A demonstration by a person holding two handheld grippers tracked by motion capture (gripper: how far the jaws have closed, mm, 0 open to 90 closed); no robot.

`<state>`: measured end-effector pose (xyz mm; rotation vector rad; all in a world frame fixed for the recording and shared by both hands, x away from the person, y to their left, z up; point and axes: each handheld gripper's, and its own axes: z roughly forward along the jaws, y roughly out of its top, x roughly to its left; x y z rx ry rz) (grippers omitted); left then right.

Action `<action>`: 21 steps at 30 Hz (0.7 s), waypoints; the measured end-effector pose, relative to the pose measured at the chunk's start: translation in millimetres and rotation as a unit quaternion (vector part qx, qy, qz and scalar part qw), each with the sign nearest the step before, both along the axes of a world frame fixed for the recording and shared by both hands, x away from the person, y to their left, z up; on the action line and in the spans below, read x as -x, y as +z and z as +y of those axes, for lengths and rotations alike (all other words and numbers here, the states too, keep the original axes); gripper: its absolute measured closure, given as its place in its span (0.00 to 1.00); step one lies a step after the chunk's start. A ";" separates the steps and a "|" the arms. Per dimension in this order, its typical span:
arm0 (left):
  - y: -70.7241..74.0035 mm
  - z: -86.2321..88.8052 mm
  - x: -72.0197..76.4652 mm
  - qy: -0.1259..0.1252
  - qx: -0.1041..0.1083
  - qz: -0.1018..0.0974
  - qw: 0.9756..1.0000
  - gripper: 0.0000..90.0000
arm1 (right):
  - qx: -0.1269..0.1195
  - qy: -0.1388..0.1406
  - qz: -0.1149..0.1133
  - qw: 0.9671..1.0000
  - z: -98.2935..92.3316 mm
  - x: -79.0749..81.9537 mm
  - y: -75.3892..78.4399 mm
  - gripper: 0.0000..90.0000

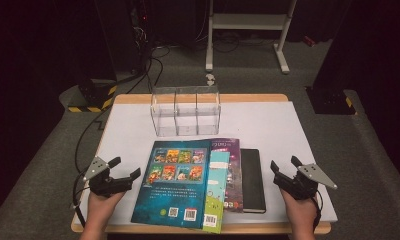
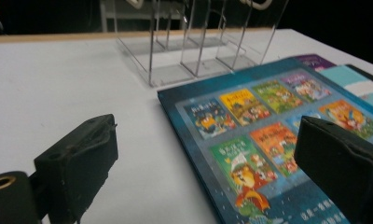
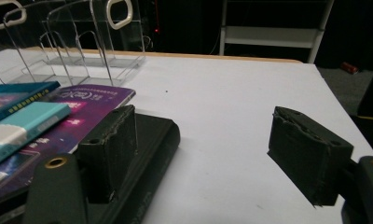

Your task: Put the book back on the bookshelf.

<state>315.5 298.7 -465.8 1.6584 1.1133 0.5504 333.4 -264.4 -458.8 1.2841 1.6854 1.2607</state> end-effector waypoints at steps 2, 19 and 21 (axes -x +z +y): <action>-3.4 -0.4 0.6 -0.002 -0.005 0.008 1.000 0.07 | -0.002 -0.003 -0.005 1.000 5.8 1.5 4.5 0.26; -28.9 -47.7 4.1 -0.063 -0.042 0.159 0.984 0.13 | -0.011 0.130 0.046 0.990 62.1 10.4 2.1 0.18; -30.0 -48.8 3.0 -0.058 -0.036 0.161 0.985 0.12 | -0.007 0.136 0.050 0.989 66.7 12.8 1.9 0.18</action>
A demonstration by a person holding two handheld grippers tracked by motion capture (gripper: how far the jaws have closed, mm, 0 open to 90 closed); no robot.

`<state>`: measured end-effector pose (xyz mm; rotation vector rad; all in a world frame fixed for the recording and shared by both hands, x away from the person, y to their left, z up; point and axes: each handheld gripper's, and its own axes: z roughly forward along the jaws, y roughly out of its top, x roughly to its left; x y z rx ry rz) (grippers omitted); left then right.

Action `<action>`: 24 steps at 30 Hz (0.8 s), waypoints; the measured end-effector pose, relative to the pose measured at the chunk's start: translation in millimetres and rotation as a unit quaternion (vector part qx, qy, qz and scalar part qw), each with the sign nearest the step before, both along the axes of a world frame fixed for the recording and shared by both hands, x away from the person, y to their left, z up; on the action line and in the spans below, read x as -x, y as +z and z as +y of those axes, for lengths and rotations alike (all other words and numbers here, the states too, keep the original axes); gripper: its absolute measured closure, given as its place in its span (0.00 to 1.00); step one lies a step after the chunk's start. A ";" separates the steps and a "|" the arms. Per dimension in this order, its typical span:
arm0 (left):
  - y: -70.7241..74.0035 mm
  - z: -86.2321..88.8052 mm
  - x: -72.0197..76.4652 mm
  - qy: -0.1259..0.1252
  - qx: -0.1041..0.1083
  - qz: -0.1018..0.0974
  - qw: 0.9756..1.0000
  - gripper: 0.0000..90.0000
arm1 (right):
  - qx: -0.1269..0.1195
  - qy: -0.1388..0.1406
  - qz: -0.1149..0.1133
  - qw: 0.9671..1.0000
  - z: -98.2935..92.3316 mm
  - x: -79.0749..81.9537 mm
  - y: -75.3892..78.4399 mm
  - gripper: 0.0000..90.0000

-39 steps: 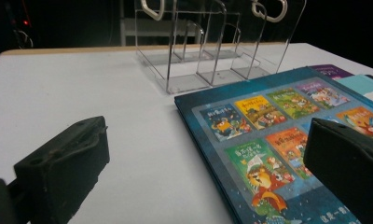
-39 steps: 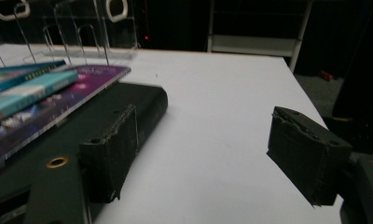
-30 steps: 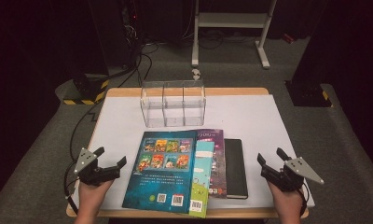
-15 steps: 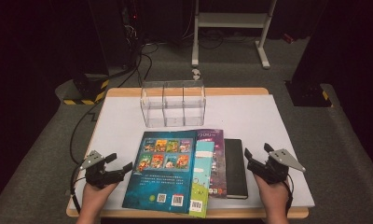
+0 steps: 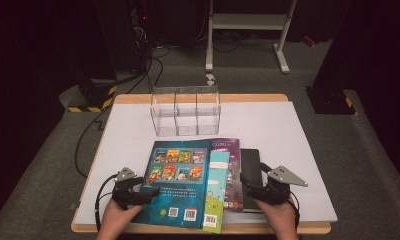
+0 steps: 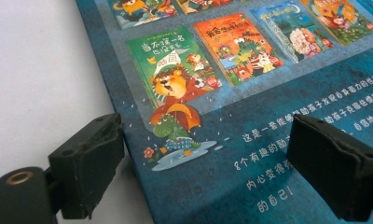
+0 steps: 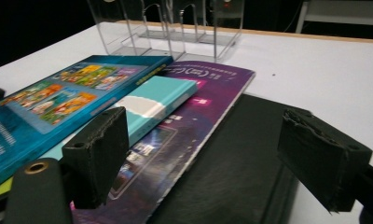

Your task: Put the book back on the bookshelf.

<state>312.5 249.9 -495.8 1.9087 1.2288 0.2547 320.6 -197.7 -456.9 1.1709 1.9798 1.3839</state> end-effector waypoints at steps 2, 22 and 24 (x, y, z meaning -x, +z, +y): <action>-1.4 1.2 -0.4 0.000 0.007 0.004 1.000 0.12 | -0.001 0.003 -0.002 1.000 3.4 3.1 1.2 0.18; -0.6 -2.1 5.7 -0.017 0.013 -0.006 1.000 0.17 | 0.008 0.033 0.013 0.999 29.9 7.2 0.4 0.20; -0.8 -5.3 7.4 -0.016 0.014 -0.010 1.000 0.17 | 0.009 0.030 0.014 0.999 29.3 7.8 -0.6 0.20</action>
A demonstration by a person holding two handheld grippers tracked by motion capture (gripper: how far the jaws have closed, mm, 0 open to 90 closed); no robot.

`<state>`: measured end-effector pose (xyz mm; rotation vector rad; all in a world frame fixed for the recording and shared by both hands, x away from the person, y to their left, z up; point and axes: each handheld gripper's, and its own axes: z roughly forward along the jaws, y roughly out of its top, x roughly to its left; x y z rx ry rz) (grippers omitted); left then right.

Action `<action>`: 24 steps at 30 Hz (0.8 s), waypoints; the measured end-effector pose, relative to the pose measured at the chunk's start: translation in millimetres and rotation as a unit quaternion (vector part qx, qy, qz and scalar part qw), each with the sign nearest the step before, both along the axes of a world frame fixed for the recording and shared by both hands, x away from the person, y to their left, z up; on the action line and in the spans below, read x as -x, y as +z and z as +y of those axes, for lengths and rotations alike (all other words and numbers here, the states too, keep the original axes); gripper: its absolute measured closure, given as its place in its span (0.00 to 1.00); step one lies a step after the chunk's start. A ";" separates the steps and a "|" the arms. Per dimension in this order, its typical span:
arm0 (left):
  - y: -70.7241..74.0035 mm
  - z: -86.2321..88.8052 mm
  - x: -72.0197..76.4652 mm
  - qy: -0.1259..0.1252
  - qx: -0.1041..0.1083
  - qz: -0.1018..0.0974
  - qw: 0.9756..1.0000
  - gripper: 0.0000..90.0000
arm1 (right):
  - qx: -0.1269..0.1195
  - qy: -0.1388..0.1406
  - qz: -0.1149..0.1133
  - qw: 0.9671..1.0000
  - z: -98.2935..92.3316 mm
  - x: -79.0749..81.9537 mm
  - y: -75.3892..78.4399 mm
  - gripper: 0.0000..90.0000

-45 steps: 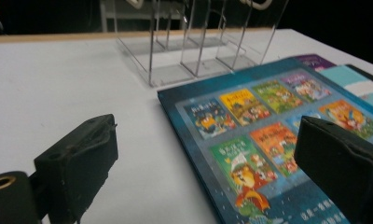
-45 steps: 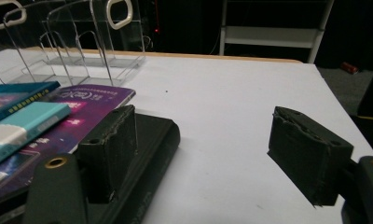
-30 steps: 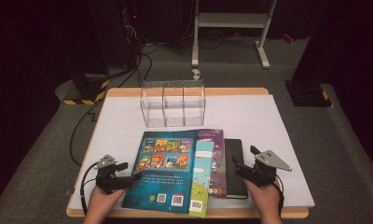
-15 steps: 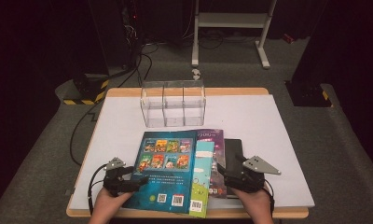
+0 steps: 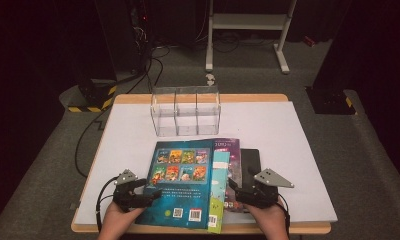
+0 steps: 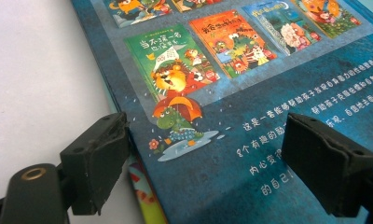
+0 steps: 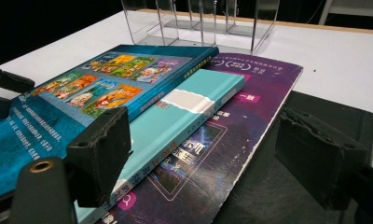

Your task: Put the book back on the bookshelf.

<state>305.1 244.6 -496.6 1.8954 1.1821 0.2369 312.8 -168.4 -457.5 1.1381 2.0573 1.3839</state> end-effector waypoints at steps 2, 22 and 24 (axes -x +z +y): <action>0.8 -3.1 1.2 -0.002 -0.004 -0.005 1.000 0.17 | -0.003 -0.001 0.002 1.000 -0.8 -0.1 -0.7 0.20; 12.2 -64.2 -0.4 -0.088 -0.002 -0.026 0.996 0.20 | -0.021 0.022 0.056 0.998 1.6 -1.5 -3.6 0.23; 12.2 -62.1 -0.8 -0.088 0.003 -0.019 0.996 0.21 | -0.021 0.024 0.062 0.998 2.8 -2.5 -4.3 0.23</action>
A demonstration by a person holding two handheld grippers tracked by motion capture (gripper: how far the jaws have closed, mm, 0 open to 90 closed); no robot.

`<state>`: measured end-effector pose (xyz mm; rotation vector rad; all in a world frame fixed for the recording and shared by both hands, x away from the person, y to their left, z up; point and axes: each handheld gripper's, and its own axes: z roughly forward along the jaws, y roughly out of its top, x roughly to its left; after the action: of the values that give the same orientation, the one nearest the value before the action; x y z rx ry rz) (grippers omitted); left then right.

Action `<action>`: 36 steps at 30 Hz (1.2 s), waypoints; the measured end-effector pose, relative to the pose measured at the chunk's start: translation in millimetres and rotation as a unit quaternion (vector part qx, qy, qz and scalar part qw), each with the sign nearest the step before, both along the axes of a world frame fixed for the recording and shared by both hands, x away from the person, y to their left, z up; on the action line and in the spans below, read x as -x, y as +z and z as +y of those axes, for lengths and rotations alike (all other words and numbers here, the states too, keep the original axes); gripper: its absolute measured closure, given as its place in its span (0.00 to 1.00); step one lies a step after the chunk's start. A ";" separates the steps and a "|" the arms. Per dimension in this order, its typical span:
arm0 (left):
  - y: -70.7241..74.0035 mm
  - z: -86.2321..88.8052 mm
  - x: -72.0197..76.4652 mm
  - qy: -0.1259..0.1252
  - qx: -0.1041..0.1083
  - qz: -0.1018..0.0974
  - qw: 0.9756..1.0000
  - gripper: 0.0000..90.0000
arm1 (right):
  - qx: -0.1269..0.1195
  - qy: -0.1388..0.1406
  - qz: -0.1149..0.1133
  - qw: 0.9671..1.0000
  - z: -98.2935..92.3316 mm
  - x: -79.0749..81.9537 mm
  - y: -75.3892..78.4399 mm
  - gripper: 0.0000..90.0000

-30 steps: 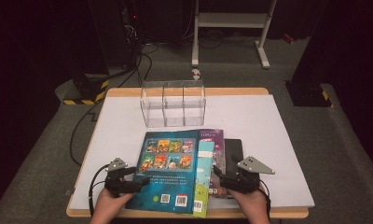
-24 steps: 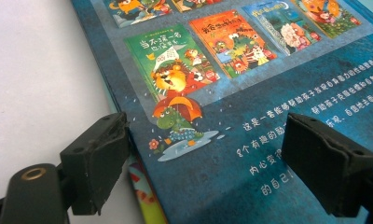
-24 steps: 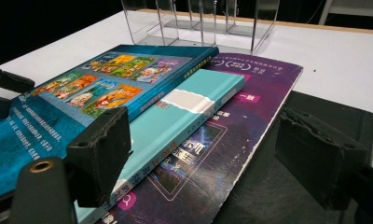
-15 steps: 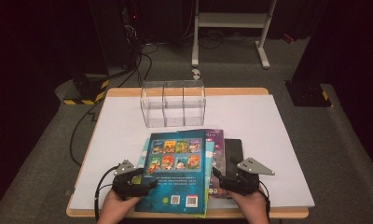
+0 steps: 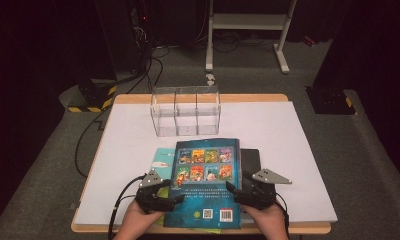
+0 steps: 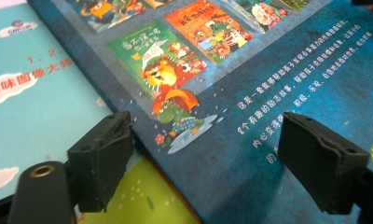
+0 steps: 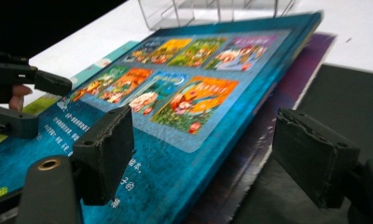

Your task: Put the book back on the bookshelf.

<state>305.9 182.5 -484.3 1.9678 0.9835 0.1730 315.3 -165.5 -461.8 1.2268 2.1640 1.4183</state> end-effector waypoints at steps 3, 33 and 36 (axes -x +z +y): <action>-1.2 1.2 1.1 0.006 0.002 0.001 1.000 0.20 | 0.015 0.005 0.014 1.000 7.2 -4.2 -2.3 0.23; -2.0 -1.9 -13.5 0.020 0.008 -0.005 1.000 0.27 | 0.026 -0.015 0.081 0.996 18.6 -28.9 0.2 0.36; -2.1 -2.1 -13.2 0.024 0.006 -0.004 1.000 0.26 | 0.021 -0.012 0.083 0.996 16.2 -27.3 0.7 0.41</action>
<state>319.1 180.4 -486.5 1.9316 1.0259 0.2015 342.5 -149.3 -461.1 1.3942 2.2654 1.2959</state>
